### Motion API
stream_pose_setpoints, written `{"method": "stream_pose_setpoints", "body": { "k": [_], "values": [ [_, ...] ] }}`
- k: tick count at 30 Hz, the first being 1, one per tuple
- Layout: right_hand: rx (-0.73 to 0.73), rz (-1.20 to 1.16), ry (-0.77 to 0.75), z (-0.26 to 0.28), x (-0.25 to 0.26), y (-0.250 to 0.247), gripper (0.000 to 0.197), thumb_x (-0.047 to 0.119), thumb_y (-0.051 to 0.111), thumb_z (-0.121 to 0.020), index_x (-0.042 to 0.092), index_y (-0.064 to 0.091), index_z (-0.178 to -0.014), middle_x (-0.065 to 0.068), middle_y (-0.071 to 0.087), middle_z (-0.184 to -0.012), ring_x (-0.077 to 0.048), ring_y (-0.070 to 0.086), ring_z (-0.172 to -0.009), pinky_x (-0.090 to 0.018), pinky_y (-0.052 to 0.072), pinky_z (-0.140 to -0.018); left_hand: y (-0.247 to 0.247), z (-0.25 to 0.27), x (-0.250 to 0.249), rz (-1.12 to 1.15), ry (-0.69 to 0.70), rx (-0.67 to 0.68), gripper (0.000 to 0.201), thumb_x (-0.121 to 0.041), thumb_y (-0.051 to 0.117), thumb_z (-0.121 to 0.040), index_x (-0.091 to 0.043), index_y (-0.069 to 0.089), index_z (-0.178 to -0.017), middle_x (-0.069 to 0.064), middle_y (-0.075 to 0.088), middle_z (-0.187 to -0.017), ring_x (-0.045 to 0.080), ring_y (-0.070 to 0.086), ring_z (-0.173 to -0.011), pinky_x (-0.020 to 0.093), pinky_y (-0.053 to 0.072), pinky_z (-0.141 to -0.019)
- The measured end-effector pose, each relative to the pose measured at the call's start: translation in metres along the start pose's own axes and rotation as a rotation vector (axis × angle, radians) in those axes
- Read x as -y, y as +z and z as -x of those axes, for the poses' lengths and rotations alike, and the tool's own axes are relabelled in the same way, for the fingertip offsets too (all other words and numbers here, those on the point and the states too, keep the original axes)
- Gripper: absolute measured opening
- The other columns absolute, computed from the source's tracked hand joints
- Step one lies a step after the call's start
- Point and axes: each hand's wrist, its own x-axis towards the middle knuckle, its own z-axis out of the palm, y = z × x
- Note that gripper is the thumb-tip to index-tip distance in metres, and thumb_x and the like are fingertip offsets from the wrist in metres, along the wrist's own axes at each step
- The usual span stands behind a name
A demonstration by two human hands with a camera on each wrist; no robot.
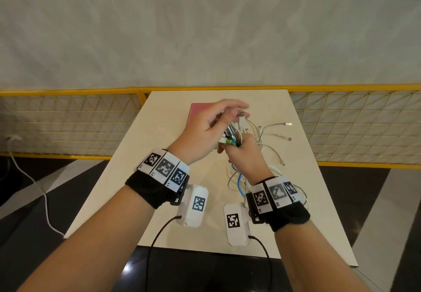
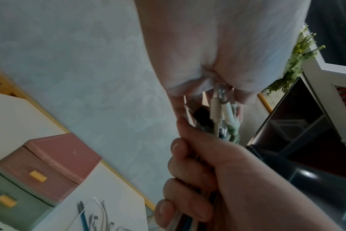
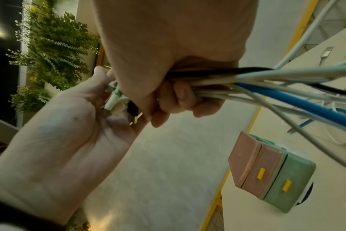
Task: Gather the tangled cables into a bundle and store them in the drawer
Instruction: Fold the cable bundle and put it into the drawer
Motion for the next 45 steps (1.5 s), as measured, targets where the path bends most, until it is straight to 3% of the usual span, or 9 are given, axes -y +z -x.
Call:
{"method": "stream_pose_setpoints", "body": {
  "k": [2,4,9,17,26,31,35,40,45],
  "values": [
    [-0.003,-0.041,-0.002,-0.002,-0.002,-0.001,0.015,0.017,0.051,-0.059,0.007,0.061,-0.064,-0.015,0.056,-0.068,-0.022,0.045,-0.062,-0.037,0.043,-0.059,0.005,-0.001,-0.001,-0.072,-0.037,0.015,0.031,-0.017,0.038,-0.105,-0.011,0.063,-0.124,-0.024,0.067,-0.109,-0.003,0.058,-0.114,0.039,0.051,-0.089],
    [-0.005,-0.078,-0.016,-0.003,-0.005,-0.002,0.014,0.016,0.051,-0.056,0.009,0.059,-0.064,-0.014,0.055,-0.067,-0.022,0.045,-0.062,-0.035,0.041,-0.058,0.009,-0.004,0.0,-0.129,-0.022,0.035,0.03,-0.015,0.042,-0.104,-0.01,0.063,-0.124,-0.013,0.067,-0.118,-0.003,0.055,-0.117,0.023,0.046,-0.095],
    [0.007,-0.031,-0.005,-0.01,-0.014,-0.016,0.006,0.01,0.063,-0.067,0.004,0.065,-0.068,-0.003,0.047,-0.052,-0.018,0.042,-0.056,-0.037,0.04,-0.058,0.011,-0.006,0.006,-0.029,-0.087,-0.077,0.016,-0.013,0.066,-0.091,-0.014,0.06,-0.105,0.007,0.063,-0.122,0.021,0.063,-0.108,0.033,0.055,-0.087],
    [-0.029,-0.064,-0.017,-0.014,-0.03,-0.023,0.022,0.0,0.058,-0.079,0.012,0.064,-0.062,0.012,0.05,-0.042,-0.003,0.04,-0.039,-0.025,0.032,-0.05,0.006,-0.003,0.006,-0.291,-0.119,-0.195,0.031,-0.025,0.085,-0.072,-0.016,0.06,-0.087,0.0,0.057,-0.094,0.007,0.058,-0.077,0.012,0.045,-0.069],
    [-0.059,-0.047,-0.049,-0.022,-0.033,-0.014,0.007,0.002,0.065,-0.074,-0.005,0.065,-0.072,0.006,0.039,-0.044,-0.01,0.031,-0.043,-0.024,0.029,-0.046,-0.01,-0.017,-0.003,-0.482,0.1,0.02,0.013,0.001,0.08,-0.071,-0.009,0.078,-0.078,0.002,0.068,-0.086,0.015,0.064,-0.079,0.023,0.05,-0.075],
    [-0.087,-0.01,-0.064,-0.027,-0.033,-0.005,0.027,0.003,0.07,-0.074,0.021,0.058,-0.058,0.014,0.041,-0.035,-0.005,0.032,-0.037,-0.014,0.026,-0.041,-0.033,-0.024,-0.001,-0.659,0.173,0.227,0.019,0.002,0.071,-0.081,-0.012,0.08,-0.089,0.001,0.07,-0.092,0.015,0.064,-0.087,0.023,0.047,-0.082],
    [-0.121,0.053,-0.081,-0.033,-0.035,0.006,0.013,0.006,0.071,-0.075,0.013,0.063,-0.066,0.011,0.046,-0.045,-0.004,0.038,-0.041,-0.016,0.029,-0.045,-0.041,-0.025,-0.003,-0.715,0.215,0.286,0.023,0.002,0.064,-0.088,-0.011,0.078,-0.1,0.002,0.063,-0.098,0.016,0.061,-0.09,0.028,0.049,-0.08],
    [-0.112,0.069,-0.065,-0.032,-0.036,0.014,0.044,0.007,0.071,-0.075,0.03,0.05,-0.044,0.016,0.043,-0.034,-0.004,0.037,-0.036,-0.018,0.025,-0.043,-0.038,-0.029,-0.008,-0.669,0.184,0.351,0.012,-0.005,0.065,-0.087,-0.013,0.071,-0.093,-0.008,0.061,-0.091,0.007,0.056,-0.084,0.02,0.044,-0.077],
    [-0.115,0.061,-0.132,-0.037,-0.036,0.015,0.037,0.011,0.073,-0.074,0.026,0.052,-0.048,0.01,0.037,-0.042,-0.007,0.031,-0.046,-0.026,0.027,-0.049,-0.048,-0.031,-0.001,-0.754,0.237,0.292,0.018,0.004,0.064,-0.083,-0.012,0.072,-0.087,-0.001,0.066,-0.09,0.017,0.06,-0.086,0.037,0.049,-0.079]
  ]
}}
